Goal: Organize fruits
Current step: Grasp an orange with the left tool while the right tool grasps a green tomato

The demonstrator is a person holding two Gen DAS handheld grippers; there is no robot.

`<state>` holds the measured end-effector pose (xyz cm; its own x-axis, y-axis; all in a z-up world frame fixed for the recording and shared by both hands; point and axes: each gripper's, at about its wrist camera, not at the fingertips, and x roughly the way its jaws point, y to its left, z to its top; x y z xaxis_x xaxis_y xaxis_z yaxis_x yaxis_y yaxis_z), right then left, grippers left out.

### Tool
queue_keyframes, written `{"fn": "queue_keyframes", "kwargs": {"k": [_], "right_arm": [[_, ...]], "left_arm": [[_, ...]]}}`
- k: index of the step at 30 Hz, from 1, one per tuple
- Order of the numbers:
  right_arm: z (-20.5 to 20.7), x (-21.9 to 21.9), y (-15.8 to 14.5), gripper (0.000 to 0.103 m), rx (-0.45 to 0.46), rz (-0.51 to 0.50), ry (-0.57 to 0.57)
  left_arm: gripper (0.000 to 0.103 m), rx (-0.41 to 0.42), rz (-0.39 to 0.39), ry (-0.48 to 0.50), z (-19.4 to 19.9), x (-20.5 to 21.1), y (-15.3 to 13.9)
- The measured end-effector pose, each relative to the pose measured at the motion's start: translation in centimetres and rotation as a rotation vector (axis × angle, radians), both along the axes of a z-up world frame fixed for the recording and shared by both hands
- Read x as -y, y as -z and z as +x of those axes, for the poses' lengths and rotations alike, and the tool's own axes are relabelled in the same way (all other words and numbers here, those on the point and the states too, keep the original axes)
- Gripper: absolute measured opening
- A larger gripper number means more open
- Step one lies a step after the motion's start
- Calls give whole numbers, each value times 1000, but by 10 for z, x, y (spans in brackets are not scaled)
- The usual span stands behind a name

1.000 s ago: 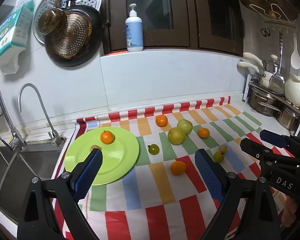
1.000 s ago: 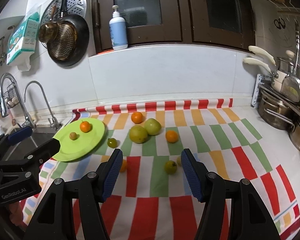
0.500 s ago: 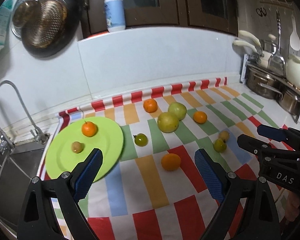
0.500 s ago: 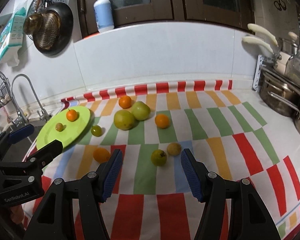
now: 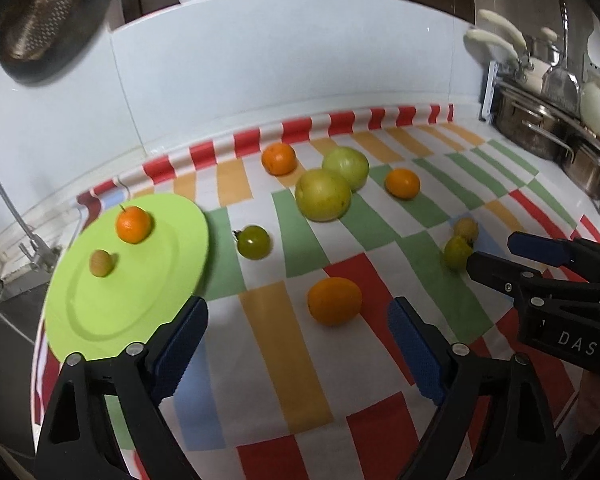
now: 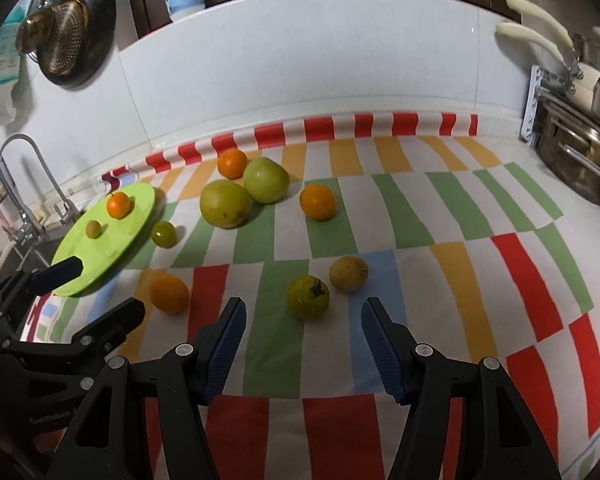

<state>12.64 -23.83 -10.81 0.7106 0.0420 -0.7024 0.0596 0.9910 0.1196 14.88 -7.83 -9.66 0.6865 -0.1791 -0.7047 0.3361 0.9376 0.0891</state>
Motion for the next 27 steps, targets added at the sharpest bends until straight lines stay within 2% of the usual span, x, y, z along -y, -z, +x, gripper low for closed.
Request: {"fn": "queue_keyframes", "kwargs": {"k": [5, 7, 17, 21, 24, 27], "right_arm": [[9, 4, 8, 61, -27, 14, -5], [13, 4, 11, 57, -35, 16, -9], [28, 4, 22, 47, -73, 44, -29], [31, 3, 24, 37, -75, 39, -38], [32, 2, 24, 30, -74, 35, -38], [31, 2, 23, 30, -71, 30, -39]], "left_arm": [[82, -41, -3, 21, 11, 6, 12], [79, -55, -12, 29, 15, 8, 15], [49, -123, -48, 47, 29, 15, 26], [37, -139, -52, 62, 31, 19, 28], [36, -143, -57, 64, 32, 20, 28], [36, -143, -61, 65, 32, 19, 28]]}}
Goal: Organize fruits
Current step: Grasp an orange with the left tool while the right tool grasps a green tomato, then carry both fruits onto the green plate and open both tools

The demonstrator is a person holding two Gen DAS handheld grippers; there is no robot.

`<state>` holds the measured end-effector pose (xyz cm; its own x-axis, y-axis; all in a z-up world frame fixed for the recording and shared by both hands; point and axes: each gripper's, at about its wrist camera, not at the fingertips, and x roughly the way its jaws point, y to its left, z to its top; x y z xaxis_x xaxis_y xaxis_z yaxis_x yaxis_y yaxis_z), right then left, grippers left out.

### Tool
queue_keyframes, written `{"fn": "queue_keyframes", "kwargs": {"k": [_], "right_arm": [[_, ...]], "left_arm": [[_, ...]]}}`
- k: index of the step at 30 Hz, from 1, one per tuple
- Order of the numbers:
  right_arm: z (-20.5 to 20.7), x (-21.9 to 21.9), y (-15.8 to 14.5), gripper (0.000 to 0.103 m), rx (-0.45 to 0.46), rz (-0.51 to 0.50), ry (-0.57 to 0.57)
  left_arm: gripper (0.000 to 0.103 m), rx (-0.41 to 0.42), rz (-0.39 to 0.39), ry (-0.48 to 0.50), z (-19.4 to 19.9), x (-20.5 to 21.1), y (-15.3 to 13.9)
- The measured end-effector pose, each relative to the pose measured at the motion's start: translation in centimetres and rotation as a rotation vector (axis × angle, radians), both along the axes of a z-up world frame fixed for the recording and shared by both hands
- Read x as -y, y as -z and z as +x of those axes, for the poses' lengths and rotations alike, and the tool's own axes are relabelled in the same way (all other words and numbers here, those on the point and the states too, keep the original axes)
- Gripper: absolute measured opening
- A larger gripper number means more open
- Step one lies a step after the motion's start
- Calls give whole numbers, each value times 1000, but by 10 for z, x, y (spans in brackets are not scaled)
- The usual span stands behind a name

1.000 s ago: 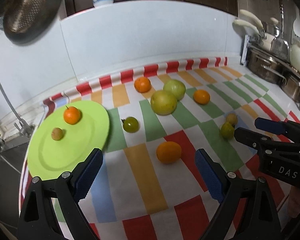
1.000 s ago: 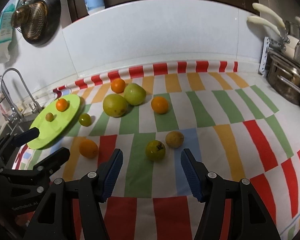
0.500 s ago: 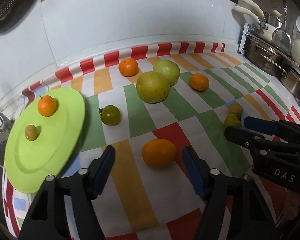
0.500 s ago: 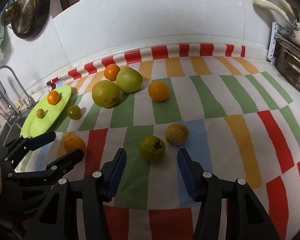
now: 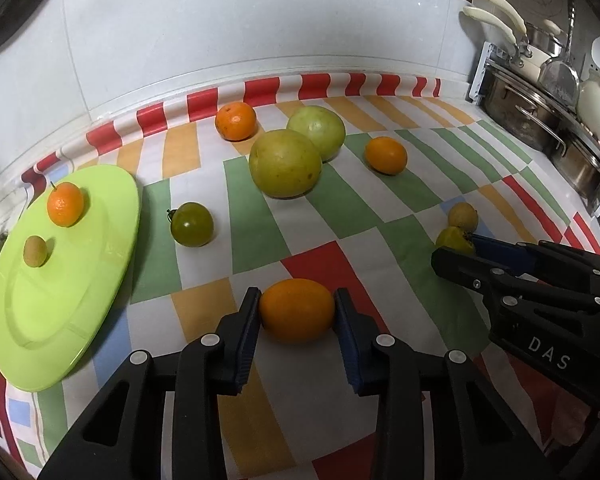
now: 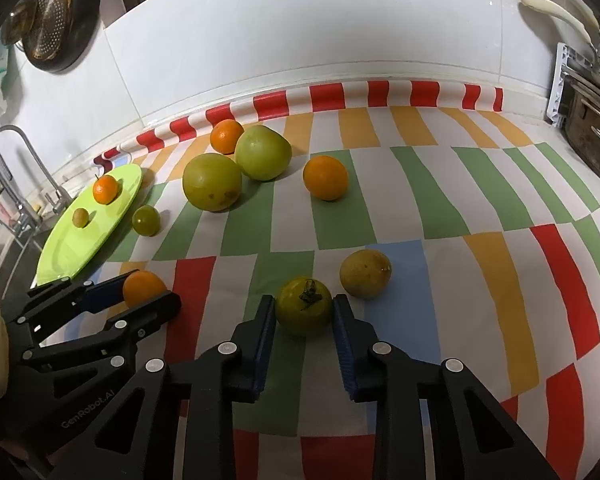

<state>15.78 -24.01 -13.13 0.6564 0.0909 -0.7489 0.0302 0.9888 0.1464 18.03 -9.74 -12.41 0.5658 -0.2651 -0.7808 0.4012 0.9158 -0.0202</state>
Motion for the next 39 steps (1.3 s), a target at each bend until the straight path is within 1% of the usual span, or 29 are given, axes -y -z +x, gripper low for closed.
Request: {"fn": "queue_keyframes", "kwargs": {"k": [11, 20, 31, 39], "right_arm": [[-10, -7, -19, 30, 42, -1, -19], [-29, -21, -38, 30, 97, -12, -45], [-57, -50, -64, 30, 165, -28, -94], [-71, -79, -85, 30, 223, -32, -131]], "left_arm": [[36, 55, -26, -17, -14, -9, -22], [36, 102, -53, -43, -39, -25, -44], [36, 176, -81, -88, -69, -54, -73], [36, 219, -78, -125, -86, -83, -90]]}}
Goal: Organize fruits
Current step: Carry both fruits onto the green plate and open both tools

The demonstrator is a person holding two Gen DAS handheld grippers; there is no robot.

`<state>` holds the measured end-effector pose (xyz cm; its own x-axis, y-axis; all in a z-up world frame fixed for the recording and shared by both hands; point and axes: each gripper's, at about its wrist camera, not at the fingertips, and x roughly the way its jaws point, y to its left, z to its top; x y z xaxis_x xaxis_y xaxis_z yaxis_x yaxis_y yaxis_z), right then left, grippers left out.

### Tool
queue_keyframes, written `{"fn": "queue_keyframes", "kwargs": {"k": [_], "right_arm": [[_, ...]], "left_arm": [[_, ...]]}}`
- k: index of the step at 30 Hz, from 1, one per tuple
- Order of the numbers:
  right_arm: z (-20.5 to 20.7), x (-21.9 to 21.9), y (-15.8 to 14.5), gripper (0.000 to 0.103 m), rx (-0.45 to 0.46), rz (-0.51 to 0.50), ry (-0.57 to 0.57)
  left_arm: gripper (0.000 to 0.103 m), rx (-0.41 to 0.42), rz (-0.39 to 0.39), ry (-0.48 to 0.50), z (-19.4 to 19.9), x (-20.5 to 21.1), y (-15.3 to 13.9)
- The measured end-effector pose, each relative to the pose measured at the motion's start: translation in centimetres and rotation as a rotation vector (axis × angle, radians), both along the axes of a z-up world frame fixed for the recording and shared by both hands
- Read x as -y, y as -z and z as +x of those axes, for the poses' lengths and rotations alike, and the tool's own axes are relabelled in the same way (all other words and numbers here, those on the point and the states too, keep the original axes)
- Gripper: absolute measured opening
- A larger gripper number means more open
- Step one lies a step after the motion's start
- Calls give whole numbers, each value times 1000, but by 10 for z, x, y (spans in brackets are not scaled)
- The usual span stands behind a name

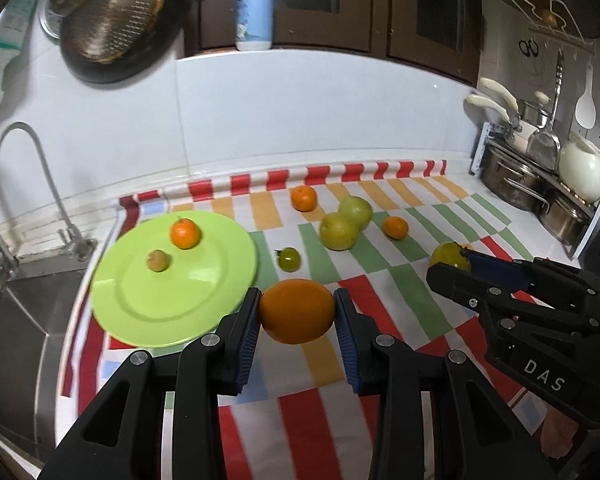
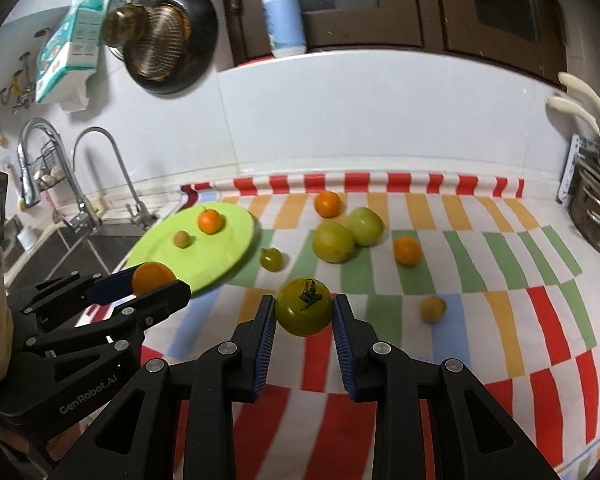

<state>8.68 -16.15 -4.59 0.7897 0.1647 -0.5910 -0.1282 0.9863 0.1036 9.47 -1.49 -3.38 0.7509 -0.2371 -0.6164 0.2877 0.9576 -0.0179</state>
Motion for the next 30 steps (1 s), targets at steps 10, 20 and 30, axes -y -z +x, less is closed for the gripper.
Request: {"fn": "queue_keyframes", "kwargs": {"k": [10, 20, 30], "right_arm": [[-4, -47, -15, 30, 36, 1, -45], [8, -92, -20, 30, 57, 13, -73], [38, -126, -13, 30, 61, 13, -87]], "left_arm": [[36, 24, 7, -28, -7, -47, -13], [36, 39, 19, -46, 5, -92, -15], [36, 31, 14, -68, 33, -122, -2]]}}
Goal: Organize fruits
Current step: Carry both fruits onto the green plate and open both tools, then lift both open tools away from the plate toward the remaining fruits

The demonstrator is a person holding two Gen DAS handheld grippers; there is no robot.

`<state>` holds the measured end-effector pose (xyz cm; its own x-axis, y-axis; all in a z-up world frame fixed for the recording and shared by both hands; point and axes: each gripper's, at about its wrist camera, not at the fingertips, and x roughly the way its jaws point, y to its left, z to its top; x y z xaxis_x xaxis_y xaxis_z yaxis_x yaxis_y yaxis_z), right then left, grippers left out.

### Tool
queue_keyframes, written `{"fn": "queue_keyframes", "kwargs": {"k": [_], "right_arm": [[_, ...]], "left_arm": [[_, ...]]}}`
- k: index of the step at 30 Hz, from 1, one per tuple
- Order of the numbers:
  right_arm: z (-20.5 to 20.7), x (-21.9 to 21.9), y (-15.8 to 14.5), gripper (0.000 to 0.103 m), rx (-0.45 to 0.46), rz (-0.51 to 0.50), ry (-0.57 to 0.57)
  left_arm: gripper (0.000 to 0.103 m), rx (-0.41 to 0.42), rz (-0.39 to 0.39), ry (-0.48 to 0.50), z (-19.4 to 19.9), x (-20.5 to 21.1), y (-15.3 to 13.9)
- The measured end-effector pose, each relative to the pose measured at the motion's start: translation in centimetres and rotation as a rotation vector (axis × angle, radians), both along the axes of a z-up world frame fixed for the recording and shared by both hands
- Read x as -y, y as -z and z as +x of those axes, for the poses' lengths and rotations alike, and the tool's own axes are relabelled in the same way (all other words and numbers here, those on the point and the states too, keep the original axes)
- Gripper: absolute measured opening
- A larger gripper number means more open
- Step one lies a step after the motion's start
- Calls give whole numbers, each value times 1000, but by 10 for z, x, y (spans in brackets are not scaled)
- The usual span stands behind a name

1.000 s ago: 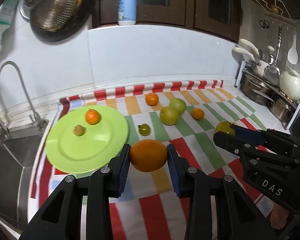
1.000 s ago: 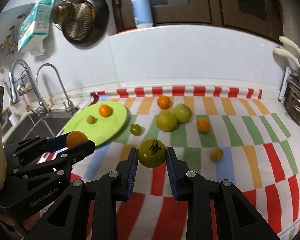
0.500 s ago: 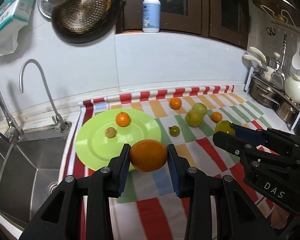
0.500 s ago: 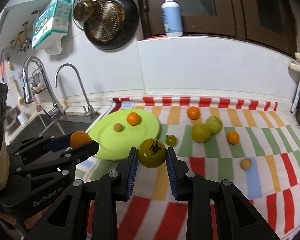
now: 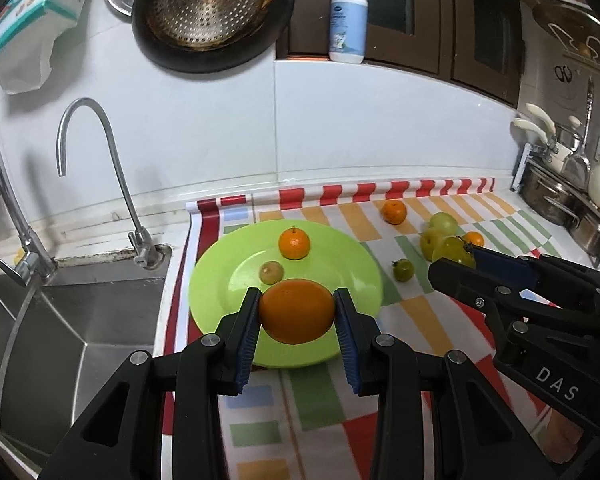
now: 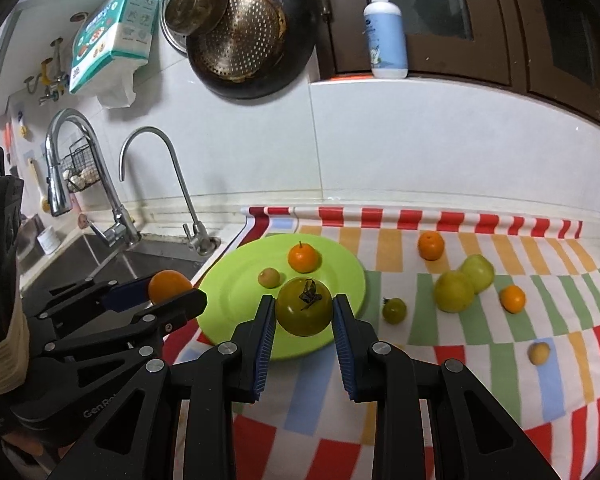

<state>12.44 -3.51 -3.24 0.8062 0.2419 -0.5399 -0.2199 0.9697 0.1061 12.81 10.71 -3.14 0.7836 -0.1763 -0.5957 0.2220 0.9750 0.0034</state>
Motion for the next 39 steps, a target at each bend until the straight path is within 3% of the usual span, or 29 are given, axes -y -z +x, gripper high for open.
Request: {"fn": "queue_keyframes", "kwargs": {"k": [24, 35, 39], "right_arm": [[89, -29, 64, 30, -175, -41, -46], [94, -27, 68, 38, -177, -50, -19], [84, -20, 64, 38, -173, -47, 2]], "left_arm": [[36, -146, 16, 0, 78, -14, 64], [40, -136, 35, -7, 79, -14, 63], [46, -125, 32, -18, 69, -14, 57]]}}
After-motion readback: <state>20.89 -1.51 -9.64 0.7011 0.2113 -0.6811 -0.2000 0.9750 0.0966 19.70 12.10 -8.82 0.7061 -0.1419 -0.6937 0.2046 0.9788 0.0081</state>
